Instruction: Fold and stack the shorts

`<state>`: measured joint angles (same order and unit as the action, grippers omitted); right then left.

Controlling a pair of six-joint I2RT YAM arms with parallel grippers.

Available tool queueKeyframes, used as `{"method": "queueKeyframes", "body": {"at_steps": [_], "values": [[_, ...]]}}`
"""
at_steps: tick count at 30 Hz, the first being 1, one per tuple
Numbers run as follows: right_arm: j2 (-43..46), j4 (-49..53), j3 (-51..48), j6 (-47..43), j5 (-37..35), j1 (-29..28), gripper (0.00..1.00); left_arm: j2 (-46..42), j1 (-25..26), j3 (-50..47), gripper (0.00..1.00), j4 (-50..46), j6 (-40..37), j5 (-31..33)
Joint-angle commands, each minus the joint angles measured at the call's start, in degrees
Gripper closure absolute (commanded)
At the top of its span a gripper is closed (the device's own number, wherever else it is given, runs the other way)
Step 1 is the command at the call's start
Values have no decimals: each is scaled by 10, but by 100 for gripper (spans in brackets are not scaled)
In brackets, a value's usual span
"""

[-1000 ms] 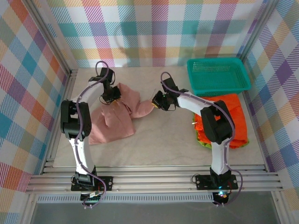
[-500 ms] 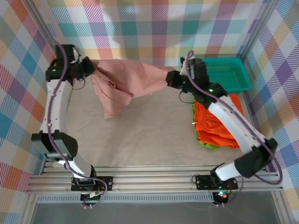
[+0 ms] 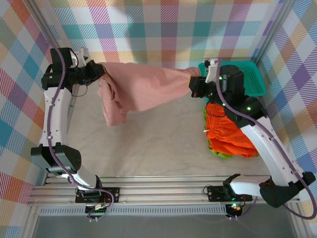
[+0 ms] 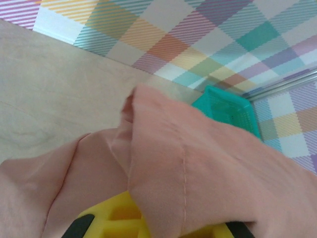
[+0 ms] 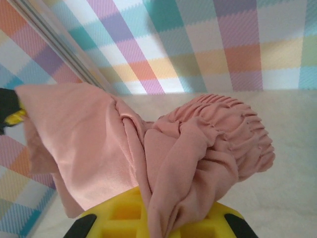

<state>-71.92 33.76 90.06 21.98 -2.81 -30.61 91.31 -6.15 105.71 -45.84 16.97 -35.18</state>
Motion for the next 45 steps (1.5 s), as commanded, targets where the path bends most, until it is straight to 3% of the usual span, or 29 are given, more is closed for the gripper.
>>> {"method": "queueKeyframes", "body": {"at_steps": [1, 3, 7, 11, 13, 16, 18, 22, 25, 30, 34, 38, 42, 45], "values": [[-35, 34, 22, 1, -2, 1, 100, -16, -4, -7, 85, 2, -23, -14], [-48, 47, 27, 29, -18, 0, 100, -6, -4, -7, 79, -21, -30, -13], [-54, 43, -13, 50, -16, 0, 100, -4, 1, -35, 53, -21, -38, -9], [-40, 68, -98, 54, -50, 0, 94, -60, 27, -100, 41, 6, -48, 41], [-16, 56, -161, 52, -56, 0, 76, -95, 46, -147, 35, 10, -42, 84], [27, 40, -237, 49, -58, 0, 61, -132, 71, -227, 35, 7, -24, 139], [50, 45, -261, 46, -64, 0, 45, -154, 96, -284, 35, 18, -6, 168], [44, 72, -255, 24, -64, 0, 30, -155, 151, -360, 35, 48, 16, 201], [-3, 112, -227, 41, -73, 1, 27, -110, 174, -367, 35, 52, 20, 217], [-43, 115, -227, 95, -66, 13, 16, -3, 186, -274, 33, 78, 16, 213], [-29, 104, -249, 142, -42, 51, 15, 122, 200, -112, 32, 24, -18, 206], [17, 76, -312, 214, 3, 126, 15, 252, 211, 28, 32, -40, -44, 198], [59, -19, -389, 267, 70, 179, 15, 335, 225, 105, 32, -64, -60, 200], [43, -47, -392, 266, 100, 190, 15, 377, 237, 144, 33, -72, -63, 207]]}}
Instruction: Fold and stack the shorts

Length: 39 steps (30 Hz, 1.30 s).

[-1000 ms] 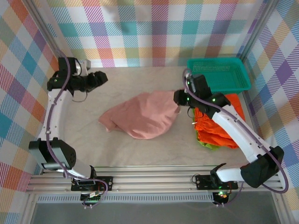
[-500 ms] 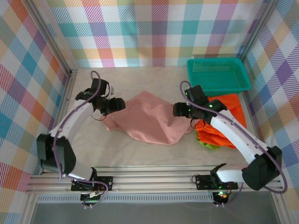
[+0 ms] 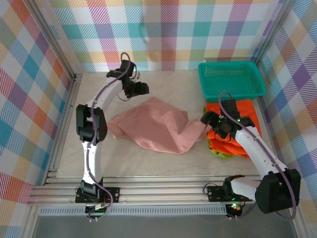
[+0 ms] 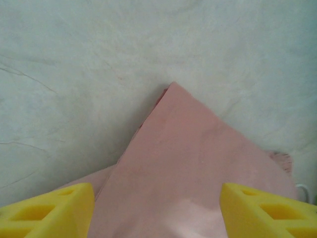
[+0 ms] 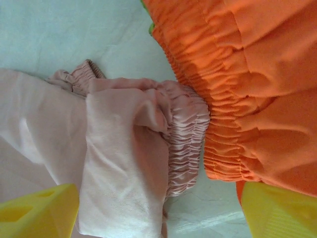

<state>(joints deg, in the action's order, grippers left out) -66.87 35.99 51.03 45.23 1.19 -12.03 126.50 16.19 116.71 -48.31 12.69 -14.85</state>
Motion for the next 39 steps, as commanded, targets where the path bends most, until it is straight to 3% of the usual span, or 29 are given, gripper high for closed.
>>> {"method": "queueKeyframes", "body": {"at_steps": [1, 6, 10, 12, 17, 23, 28, 31, 36, 39], "values": [[-18, -69, 4, 29, 64, 4, 15, 37, 18, 45, 34, -52, -23, 6], [-76, -71, 32, 21, 87, 4, 17, 97, 45, 97, 41, -88, -37, 39], [-110, -71, 45, 19, 93, 5, 27, 119, 53, 98, 54, -97, -34, 44], [-126, -74, 47, 16, 98, 4, 37, 123, 57, 96, 65, -101, -34, 50], [-145, -71, 54, 13, 100, 4, 73, 117, 59, 93, 100, -106, -33, 50], [-135, -82, 78, 7, 113, 4, 100, 57, 52, 92, 100, -98, -27, 70], [-152, -96, 164, -8, 129, -9, 100, -34, 10, 108, 100, -68, 13, 59], [-202, -87, 279, -19, 131, -17, 100, -67, -28, 160, 100, -61, 41, 55], [-319, -57, 557, -53, 150, -31, 100, -58, -86, 359, 100, -74, 78, 13], [-338, -66, 655, -84, 152, -39, 100, -82, -114, 434, 100, -54, 87, -8]]}}
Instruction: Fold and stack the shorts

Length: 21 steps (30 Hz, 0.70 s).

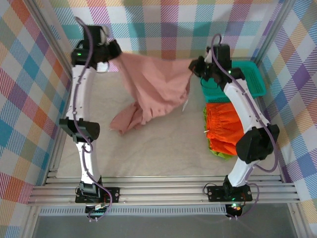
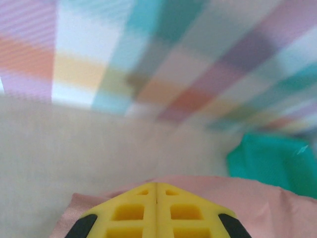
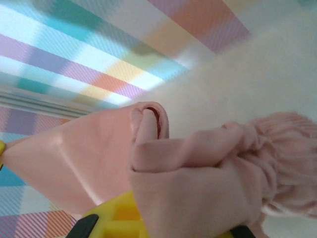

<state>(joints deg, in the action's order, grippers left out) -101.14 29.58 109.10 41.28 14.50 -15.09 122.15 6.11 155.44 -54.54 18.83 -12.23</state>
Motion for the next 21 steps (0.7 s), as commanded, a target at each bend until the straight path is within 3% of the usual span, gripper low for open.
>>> {"method": "queueKeyframes", "body": {"at_steps": [1, 3, 5, 11, 13, 14, 17, 19, 21], "values": [[11, -11, 79, -59, 18, -11, 100, -56, -18, 42, 100, 14, 18, -31], [39, -40, 48, -101, 15, -20, 100, -112, -19, 7, 100, 14, -16, -14], [80, -69, -21, -144, -1, -31, 98, -182, -19, -97, 100, 36, -47, -17], [214, -165, -338, -211, -39, -79, 88, -500, -13, -672, 100, 279, -56, 44], [258, -169, -434, -228, -50, -111, 72, -605, -7, -824, 94, 306, -22, 75], [276, -165, -469, -232, -55, -127, 62, -646, -2, -887, 89, 320, -5, 78], [338, -151, -564, -233, -61, -175, 32, -759, 13, -1054, 48, 327, 55, 118], [377, -130, -597, -227, -56, -188, 23, -808, 14, -1109, 24, 310, 71, 153], [408, -108, -606, -216, -54, -190, 18, -825, 14, -1098, 14, 281, 59, 183]]}}
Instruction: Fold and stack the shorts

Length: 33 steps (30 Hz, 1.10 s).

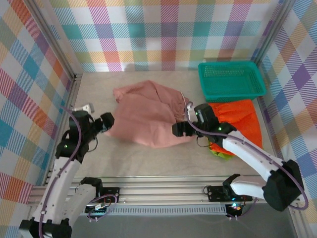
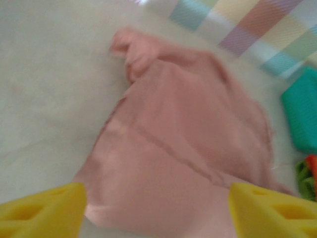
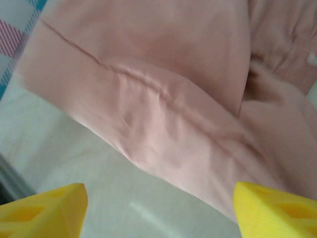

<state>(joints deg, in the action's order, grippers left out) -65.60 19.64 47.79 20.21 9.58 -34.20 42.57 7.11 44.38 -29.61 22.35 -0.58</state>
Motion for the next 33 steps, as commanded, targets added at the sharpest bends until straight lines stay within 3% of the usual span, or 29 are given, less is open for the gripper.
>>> {"method": "queueKeyframes", "body": {"at_steps": [1, 5, 10, 15, 20, 23, 29, 33], "values": [[68, 2, 9, 7, -19, 1, 15, -26, 4, 33, 9, 18, 12, 77], [61, 21, 33, 25, -52, 2, 9, 51, 4, 137, 5, -19, -25, 64], [-53, 67, 116, 63, -84, 1, 8, 208, 5, 213, 9, -52, -20, -50], [-113, 125, 139, 180, -94, 3, 9, 266, 6, 171, 13, -120, 40, 19], [-83, 68, 51, 303, -63, 13, 9, 318, 3, 108, 17, -84, 87, -38], [-69, 65, 32, 311, -63, 18, 9, 378, 3, 117, 25, -88, 94, -44], [-58, 85, 27, 299, -65, 24, 9, 440, 3, 152, 44, -122, 179, 14], [-51, 71, 12, 309, -67, 24, 9, 461, 6, 159, 44, -121, 253, 14]]}}
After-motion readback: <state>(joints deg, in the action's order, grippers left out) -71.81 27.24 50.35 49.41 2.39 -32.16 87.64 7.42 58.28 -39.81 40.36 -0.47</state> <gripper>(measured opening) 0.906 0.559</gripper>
